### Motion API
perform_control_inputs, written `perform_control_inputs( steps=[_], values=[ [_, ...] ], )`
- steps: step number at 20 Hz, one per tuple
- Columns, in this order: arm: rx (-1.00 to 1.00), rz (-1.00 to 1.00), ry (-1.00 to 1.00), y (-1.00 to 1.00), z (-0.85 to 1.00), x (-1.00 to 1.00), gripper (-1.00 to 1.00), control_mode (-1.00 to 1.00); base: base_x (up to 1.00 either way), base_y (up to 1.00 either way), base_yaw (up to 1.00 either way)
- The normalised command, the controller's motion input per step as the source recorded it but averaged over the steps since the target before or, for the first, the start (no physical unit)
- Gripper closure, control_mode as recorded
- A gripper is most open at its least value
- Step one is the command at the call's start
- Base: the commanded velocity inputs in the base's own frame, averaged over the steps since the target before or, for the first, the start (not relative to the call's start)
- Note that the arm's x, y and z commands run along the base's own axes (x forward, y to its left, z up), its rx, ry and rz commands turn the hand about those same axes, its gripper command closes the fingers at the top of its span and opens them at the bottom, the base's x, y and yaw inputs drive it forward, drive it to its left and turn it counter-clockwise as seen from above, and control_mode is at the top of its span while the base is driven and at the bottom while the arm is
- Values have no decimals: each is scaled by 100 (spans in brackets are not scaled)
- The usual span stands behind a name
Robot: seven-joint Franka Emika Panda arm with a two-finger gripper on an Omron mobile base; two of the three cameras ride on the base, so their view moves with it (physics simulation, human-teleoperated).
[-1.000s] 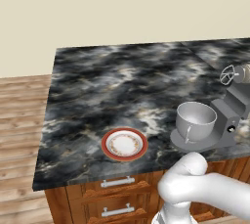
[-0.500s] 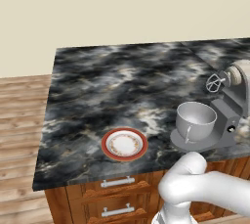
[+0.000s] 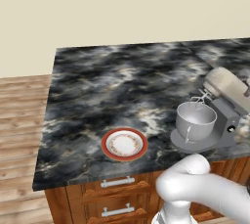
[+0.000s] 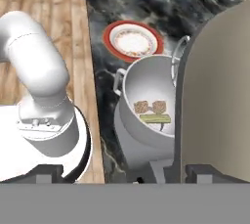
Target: Add butter and sugar cubes to the stand mixer bowl and then turn on the stand mixer to begin making frosting.
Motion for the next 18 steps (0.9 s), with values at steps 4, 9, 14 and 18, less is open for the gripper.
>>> perform_control_inputs(
  steps=[4,9,14,18],
  values=[
    [-34,2,17,94,-17,0,-100,-100,0,0,0],
    [-20,1,14,40,-34,0,-100,-100,0,0,0],
    [6,0,-11,-10,-11,-60,-100,-100,0,0,0],
    [13,0,-27,-10,0,-96,-100,-100,0,0,0]
  ],
)
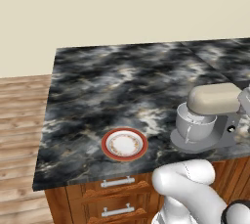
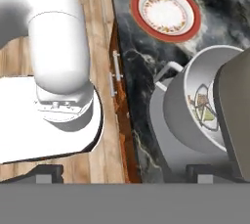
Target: Add butter and sugar cubes to the stand mixer bowl and then turn on the stand mixer to begin making frosting.
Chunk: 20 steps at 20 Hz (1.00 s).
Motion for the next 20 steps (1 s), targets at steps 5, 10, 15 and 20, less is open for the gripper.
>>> perform_control_inputs(
  steps=[5,10,15,20],
  values=[
    [14,0,-31,-5,-21,-46,-100,-100,0,0,0],
    [8,0,-22,-7,-46,7,-100,-100,0,0,0],
    [2,1,-9,-14,-42,35,-100,-100,0,0,0],
    [11,15,-45,-47,-40,1,-100,-100,0,0,0]
  ],
)
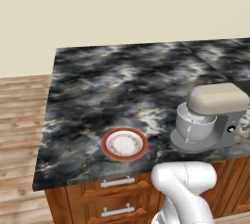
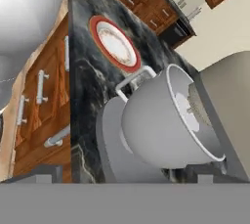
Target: Add butter and sugar cubes to the stand mixer bowl and then turn on the stand mixer to begin making frosting.
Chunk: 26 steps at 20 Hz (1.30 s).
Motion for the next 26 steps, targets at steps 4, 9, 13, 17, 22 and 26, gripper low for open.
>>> perform_control_inputs(
  steps=[4,9,13,17,22,26],
  values=[
    [11,20,-35,-42,-32,5,-100,-100,0,0,0],
    [2,10,-9,-45,-19,28,-100,-100,0,0,0],
    [5,18,-26,-35,-13,42,-100,-100,0,0,0],
    [6,21,-26,-3,-14,46,-100,-100,0,0,0],
    [6,18,-19,-9,-10,34,-100,-100,0,0,0],
    [0,6,-19,-25,-17,25,-100,-100,0,0,0]
  ],
)
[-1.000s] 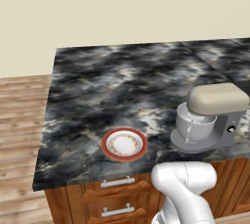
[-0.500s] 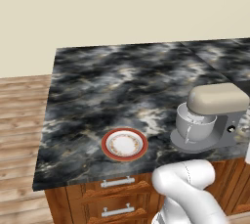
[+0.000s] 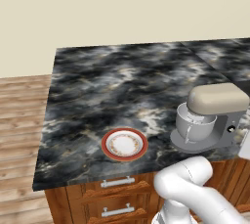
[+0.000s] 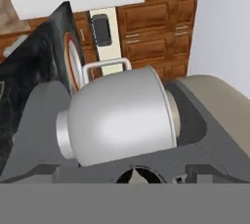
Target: Add butter and sugar cubes to the stand mixer bowl and then turn on the stand mixer to begin making frosting.
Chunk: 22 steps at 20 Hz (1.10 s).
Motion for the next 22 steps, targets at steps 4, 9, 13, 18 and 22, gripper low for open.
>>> perform_control_inputs(
  steps=[4,9,13,18,22],
  values=[
    [0,2,-17,-12,-16,29,-100,-100,0,0,0],
    [0,0,-10,-1,-8,26,-100,-100,0,0,0],
    [0,-6,-1,1,-1,11,-100,-100,0,0,0],
    [0,-3,-6,8,0,-16,-100,-100,0,0,0],
    [0,-7,-4,27,6,-12,-100,-100,0,0,0]
  ],
)
